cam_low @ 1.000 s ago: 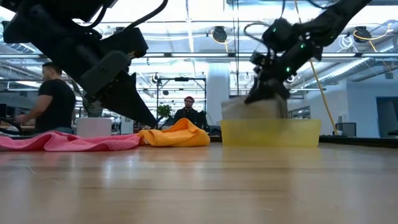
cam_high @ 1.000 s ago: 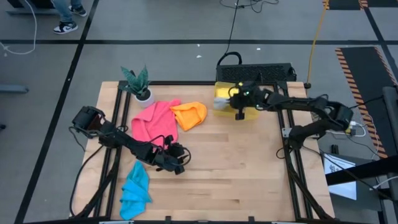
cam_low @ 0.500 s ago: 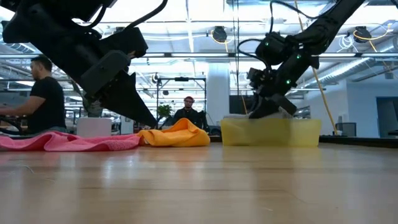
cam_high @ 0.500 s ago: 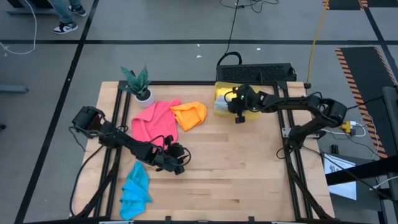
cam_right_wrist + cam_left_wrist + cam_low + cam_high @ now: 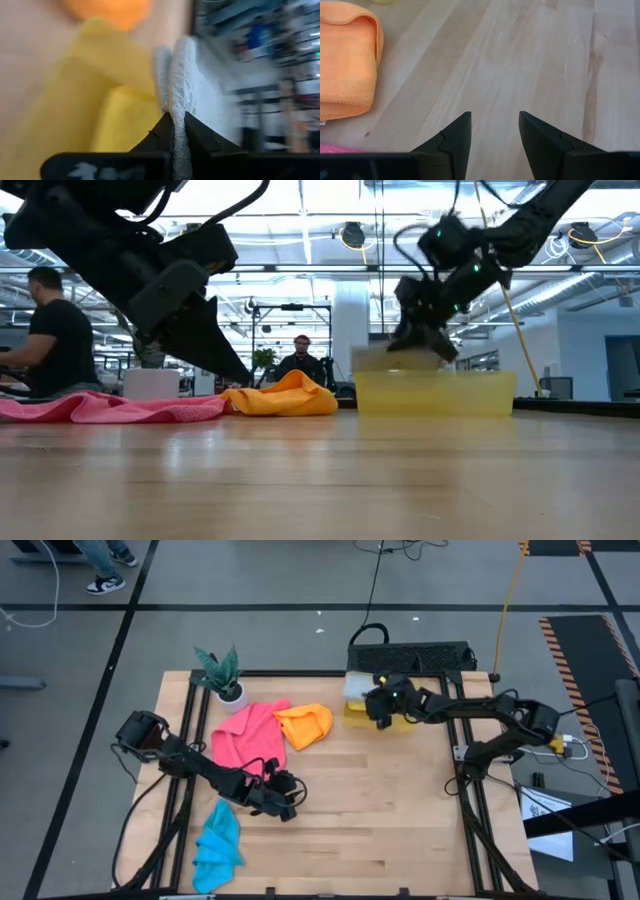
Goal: Fold microfiber towels
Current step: Put the gray kitchen towel into the yellow bin
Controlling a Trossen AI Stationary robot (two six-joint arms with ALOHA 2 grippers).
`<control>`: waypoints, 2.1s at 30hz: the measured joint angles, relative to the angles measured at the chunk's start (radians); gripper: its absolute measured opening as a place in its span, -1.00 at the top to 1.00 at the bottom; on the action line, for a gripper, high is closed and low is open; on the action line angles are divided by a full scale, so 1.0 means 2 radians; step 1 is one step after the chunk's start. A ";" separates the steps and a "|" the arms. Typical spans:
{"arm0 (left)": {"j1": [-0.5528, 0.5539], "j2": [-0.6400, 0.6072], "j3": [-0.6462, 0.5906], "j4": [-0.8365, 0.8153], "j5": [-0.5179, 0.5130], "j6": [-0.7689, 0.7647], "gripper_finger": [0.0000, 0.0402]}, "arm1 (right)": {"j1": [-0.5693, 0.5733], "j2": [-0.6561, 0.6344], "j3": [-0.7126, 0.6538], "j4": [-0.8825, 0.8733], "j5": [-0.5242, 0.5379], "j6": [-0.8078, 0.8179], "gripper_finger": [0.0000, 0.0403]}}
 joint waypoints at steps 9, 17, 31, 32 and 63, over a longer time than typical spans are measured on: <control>0.000 0.000 0.000 0.000 0.000 0.002 0.16 | -0.001 0.035 -0.007 -0.074 -0.052 0.047 0.93; 0.000 0.000 0.000 0.001 0.001 0.001 0.16 | -0.001 0.034 -0.007 -0.072 -0.096 0.054 0.93; 0.000 0.000 0.000 0.000 0.002 0.001 0.16 | -0.001 0.034 -0.009 -0.081 -0.104 0.101 0.92; 0.000 0.000 0.000 0.000 0.002 0.001 0.16 | -0.001 0.034 -0.010 -0.081 -0.104 0.103 0.91; 0.000 0.000 0.000 0.038 0.002 0.020 0.16 | -0.033 -0.041 -0.012 -0.083 -0.107 0.350 0.56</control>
